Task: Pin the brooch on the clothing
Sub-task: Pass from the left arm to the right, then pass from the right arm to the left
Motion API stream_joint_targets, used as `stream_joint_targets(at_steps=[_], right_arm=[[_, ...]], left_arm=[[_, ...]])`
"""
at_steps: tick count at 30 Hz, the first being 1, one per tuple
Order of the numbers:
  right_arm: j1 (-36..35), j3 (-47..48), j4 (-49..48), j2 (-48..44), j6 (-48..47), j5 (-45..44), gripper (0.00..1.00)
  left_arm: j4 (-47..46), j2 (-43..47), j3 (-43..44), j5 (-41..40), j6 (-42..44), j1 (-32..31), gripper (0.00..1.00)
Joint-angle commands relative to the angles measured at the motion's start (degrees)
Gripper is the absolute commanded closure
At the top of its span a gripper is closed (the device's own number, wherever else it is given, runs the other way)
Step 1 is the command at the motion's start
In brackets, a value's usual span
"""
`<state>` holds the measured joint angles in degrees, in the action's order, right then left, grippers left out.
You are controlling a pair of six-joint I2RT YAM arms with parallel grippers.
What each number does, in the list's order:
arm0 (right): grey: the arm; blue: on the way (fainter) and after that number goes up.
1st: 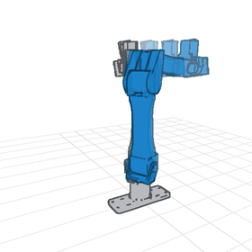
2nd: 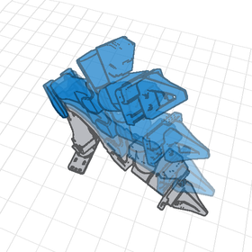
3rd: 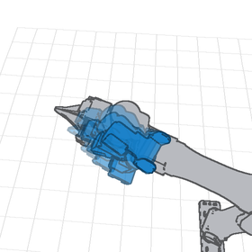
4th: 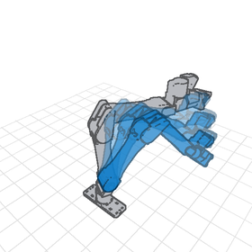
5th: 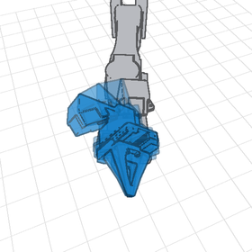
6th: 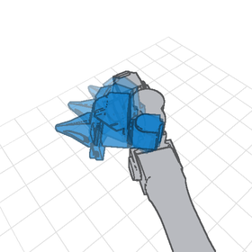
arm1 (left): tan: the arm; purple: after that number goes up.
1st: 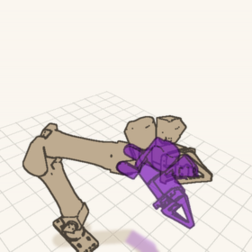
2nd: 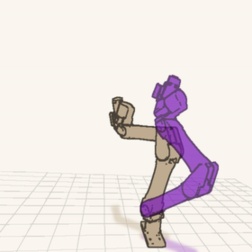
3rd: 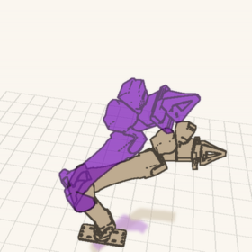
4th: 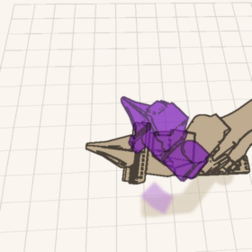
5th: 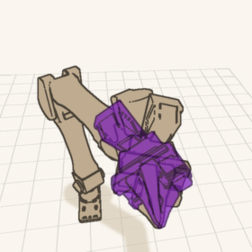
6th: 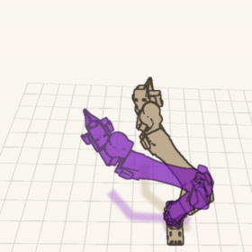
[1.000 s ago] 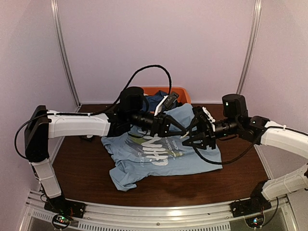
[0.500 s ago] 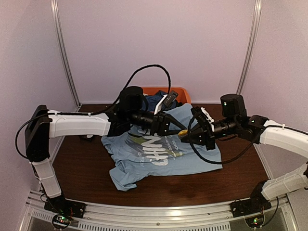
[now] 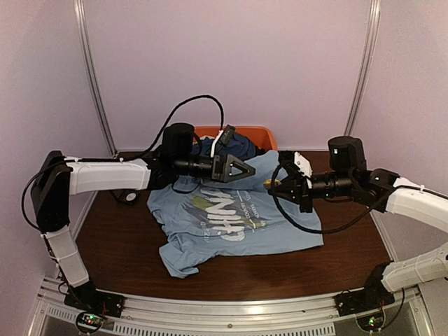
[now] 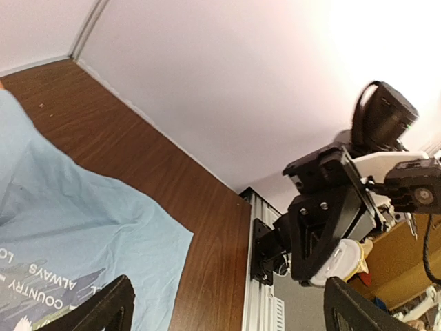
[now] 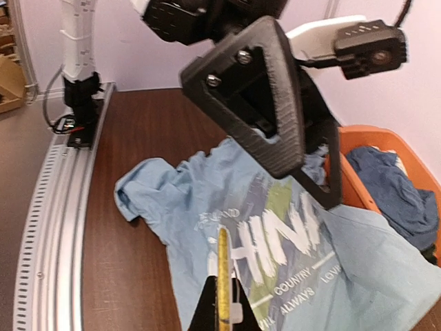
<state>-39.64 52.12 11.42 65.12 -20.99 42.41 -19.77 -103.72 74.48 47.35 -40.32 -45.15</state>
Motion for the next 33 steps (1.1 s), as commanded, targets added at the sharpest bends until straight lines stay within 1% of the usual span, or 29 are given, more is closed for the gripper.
stream_joint_targets(at_steps=[1, 5, 8, 9, 13, 15, 21, 26, 28, 30, 33], right_arm=[[-3.0, -2.1, -0.7, -2.8, -3.0, -29.4, 1.0], [-8.2, -6.7, -7.8, -3.3, -9.3, -56.4, 1.0], [-11.5, -8.9, -12.7, -1.5, -13.5, -72.1, 1.0], [-12.4, -9.2, -13.9, -0.7, -14.8, -74.8, 1.0], [-15.6, -8.9, -17.1, 2.7, -21.1, -83.8, 1.0], [-17.5, -9.8, -21.6, 3.4, -25.0, -88.5, 1.0], [-21.1, -11.5, -33.3, 4.1, -37.1, -97.0, 1.0], [-24.8, -16.4, -48.4, 4.0, -51.8, -101.6, 1.0], [-25.9, -17.3, -53.2, 4.6, -56.1, -103.6, 1.0], [-27.0, -19.3, -60.7, 5.8, -61.9, -104.9, 1.0], [-28.5, -22.1, -75.0, 9.4, -72.7, -105.4, 1.0]], left_arm=[[9.3, 3.4, -0.1, -12.5, -3.8, -0.6, 0.02], [8.4, 4.6, -2.5, -16.4, -9.1, -1.6, 0.02], [9.8, 5.0, -1.4, -17.8, -9.7, -2.8, 0.02], [10.2, 5.0, -1.0, -18.1, -9.6, -2.9, 0.02], [12.7, 5.0, 0.5, -20.1, -9.1, -2.9, 0.02], [14.3, 4.9, 0.9, -21.2, -8.2, -2.9, 0.02], [15.7, 5.9, 0.2, -22.0, -7.7, -2.8, 0.02], [15.2, 7.5, -1.4, -22.3, -8.1, -2.8, 0.02], [14.2, 7.9, -1.8, -21.7, -8.4, -2.7, 0.02], [12.8, 7.9, -2.1, -20.4, -9.0, -2.8, 0.02], [10.2, 8.0, -3.0, -18.2, -9.8, -2.8, 0.02]])
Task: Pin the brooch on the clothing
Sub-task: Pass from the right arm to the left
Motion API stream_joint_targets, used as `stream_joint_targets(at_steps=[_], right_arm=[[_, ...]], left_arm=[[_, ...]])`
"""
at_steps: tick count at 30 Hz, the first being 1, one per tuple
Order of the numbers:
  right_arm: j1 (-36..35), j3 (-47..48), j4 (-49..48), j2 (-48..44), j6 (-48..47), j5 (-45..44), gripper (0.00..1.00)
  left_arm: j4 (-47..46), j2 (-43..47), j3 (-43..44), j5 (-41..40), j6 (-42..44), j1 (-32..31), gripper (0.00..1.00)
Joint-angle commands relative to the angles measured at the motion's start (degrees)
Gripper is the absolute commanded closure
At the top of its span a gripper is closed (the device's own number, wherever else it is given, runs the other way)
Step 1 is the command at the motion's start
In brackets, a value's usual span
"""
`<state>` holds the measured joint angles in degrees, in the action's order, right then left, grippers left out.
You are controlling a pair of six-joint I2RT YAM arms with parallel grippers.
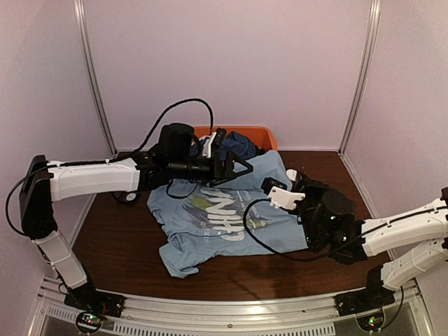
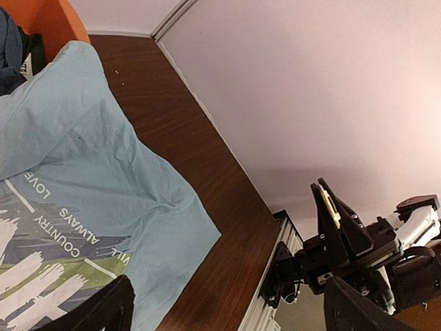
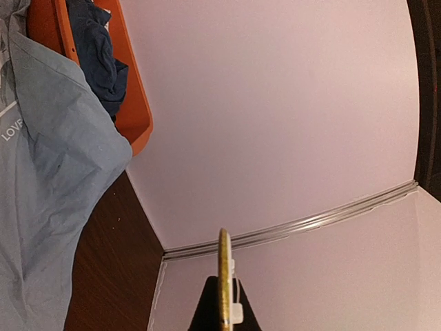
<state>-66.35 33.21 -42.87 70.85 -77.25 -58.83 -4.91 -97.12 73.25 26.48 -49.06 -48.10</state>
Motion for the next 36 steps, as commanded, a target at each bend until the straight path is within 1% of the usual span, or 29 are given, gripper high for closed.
stream_joint_targets(at_steps=[1, 5, 6, 8, 16, 18, 22, 24, 31, 36], right_arm=[[-2.1, -4.0, -28.2, 5.4, -20.0, -4.2, 1.0], [-2.8, -5.0, -52.7, 15.0, -36.0, -3.4, 1.0], [-2.8, -4.5, -54.2, 16.3, -38.3, -3.8, 1.0], [-3.1, -3.5, -54.4, 18.4, -38.9, -3.6, 1.0], [-4.8, -0.9, -54.5, 18.8, -38.4, -2.4, 1.0], [-5.2, -0.8, -54.4, 19.0, -38.9, -2.0, 1.0], [-5.3, -0.4, -54.4, 19.9, -39.7, -1.8, 1.0], [-5.5, 0.2, -54.4, 19.9, -39.7, -1.9, 1.0], [-5.9, 0.8, -54.5, 20.1, -40.4, -0.8, 1.0], [-5.9, 1.1, -54.4, 19.4, -40.7, 0.4, 1.0]], left_arm=[[-5.5, 1.6, -2.1, 3.3, -1.3, 0.1, 0.02], [-7.0, 2.0, -2.5, 5.0, -1.3, 0.0, 0.02], [-7.0, 2.0, -2.4, 5.1, -1.1, -0.1, 0.02], [-6.8, 2.0, -2.3, 5.2, -0.8, -0.1, 0.02], [-5.1, -2.4, -0.7, 4.1, 0.3, -0.1, 0.03], [-6.4, -4.4, -0.3, 5.1, -0.7, -0.1, 0.05], [-12.5, -7.6, -0.2, 10.1, -5.1, 0.0, 0.09], [-13.6, -8.0, 0.2, 10.9, -5.5, -0.3, 0.1], [-7.5, -8.4, 4.2, 11.3, -2.2, -1.3, 0.11], [-6.5, -8.7, 4.6, 11.4, -2.1, -1.9, 0.13]])
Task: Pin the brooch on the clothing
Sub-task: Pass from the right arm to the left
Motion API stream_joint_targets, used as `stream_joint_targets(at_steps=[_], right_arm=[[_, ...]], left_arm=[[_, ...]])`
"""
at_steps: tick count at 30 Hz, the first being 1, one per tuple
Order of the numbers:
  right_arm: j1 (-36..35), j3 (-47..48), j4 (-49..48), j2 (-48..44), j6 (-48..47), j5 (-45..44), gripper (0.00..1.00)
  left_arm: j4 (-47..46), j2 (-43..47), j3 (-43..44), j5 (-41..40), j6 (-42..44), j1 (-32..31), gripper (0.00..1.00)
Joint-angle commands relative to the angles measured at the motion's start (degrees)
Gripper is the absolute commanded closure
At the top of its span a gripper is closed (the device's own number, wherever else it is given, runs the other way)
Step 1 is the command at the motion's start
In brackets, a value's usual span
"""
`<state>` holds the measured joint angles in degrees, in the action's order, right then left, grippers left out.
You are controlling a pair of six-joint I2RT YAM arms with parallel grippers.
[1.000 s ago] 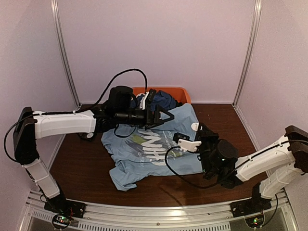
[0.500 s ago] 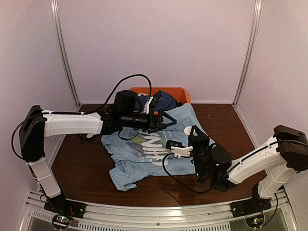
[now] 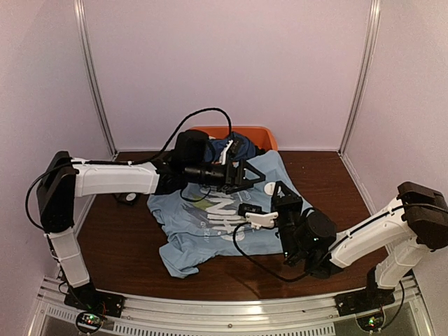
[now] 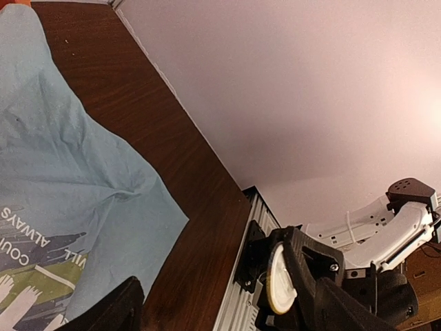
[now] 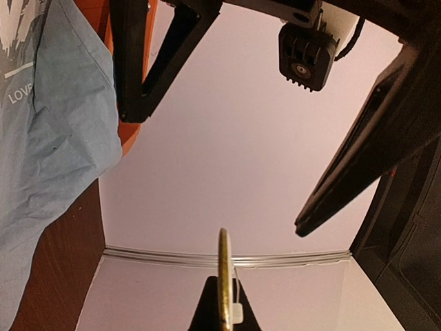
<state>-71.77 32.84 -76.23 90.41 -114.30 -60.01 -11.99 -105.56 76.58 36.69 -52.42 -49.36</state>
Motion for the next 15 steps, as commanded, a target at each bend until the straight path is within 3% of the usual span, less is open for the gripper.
stream_joint_targets(at_steps=[1, 10, 15], right_arm=[[-0.5, 1.4, -21.1, -0.3, -3.6, 1.7, 1.0], [-1.4, 1.2, -21.1, -1.1, -2.7, 2.5, 1.0], [-1.5, 1.8, -21.1, -0.8, -2.7, 3.0, 1.0]], left_arm=[[0.7, -0.6, 1.5, 1.4, 1.3, -0.8, 0.15], [3.4, -1.8, 4.6, 2.4, 2.4, -1.7, 0.21], [2.9, -1.8, 3.8, 2.7, 2.2, -1.8, 0.29]])
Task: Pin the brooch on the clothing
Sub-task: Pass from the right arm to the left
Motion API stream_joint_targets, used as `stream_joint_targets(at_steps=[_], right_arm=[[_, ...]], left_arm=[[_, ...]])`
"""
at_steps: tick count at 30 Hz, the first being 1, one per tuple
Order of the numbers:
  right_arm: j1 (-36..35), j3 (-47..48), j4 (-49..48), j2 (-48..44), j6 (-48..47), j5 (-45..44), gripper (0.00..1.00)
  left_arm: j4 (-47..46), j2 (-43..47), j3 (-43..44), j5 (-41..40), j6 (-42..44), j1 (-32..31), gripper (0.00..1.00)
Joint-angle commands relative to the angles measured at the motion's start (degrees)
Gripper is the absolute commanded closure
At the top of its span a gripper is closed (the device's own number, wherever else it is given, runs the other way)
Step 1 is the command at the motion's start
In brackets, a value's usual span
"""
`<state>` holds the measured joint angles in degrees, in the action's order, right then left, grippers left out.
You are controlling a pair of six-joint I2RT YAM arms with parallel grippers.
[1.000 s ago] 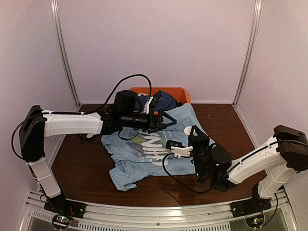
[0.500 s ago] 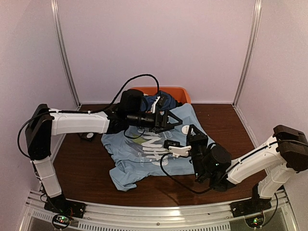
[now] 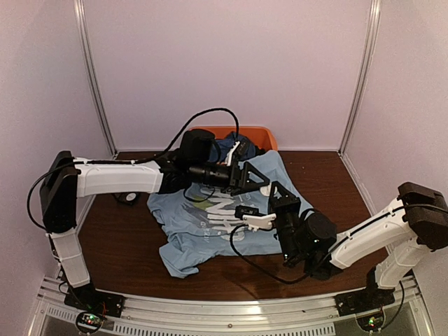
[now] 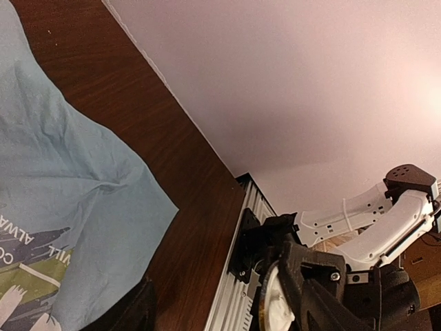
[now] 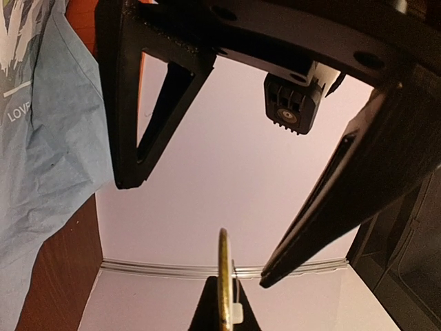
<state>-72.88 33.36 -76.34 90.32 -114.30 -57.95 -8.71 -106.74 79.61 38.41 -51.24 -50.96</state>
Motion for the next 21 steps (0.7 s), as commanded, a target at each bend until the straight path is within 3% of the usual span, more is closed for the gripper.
stream_joint_targets(at_steps=[1, 4, 13, 21], right_arm=[[-0.3, 1.3, -21.0, -0.6, -2.8, 1.0, 1.0], [-0.4, 1.7, -21.0, -0.1, -3.1, 0.9, 1.0], [-0.3, 1.3, -21.0, 0.1, -3.3, -0.1, 1.0], [0.0, 0.9, -21.0, -0.3, -3.1, -0.6, 1.0]], left_arm=[[-0.6, -0.6, 0.5, 1.1, 0.9, -0.2, 0.31], [-2.4, -0.6, -0.4, 1.8, 0.2, -0.2, 0.41], [-7.0, 0.8, -2.6, 3.9, -1.3, -0.2, 0.56], [-7.8, 2.4, -3.6, 4.5, -1.3, -0.1, 0.6]])
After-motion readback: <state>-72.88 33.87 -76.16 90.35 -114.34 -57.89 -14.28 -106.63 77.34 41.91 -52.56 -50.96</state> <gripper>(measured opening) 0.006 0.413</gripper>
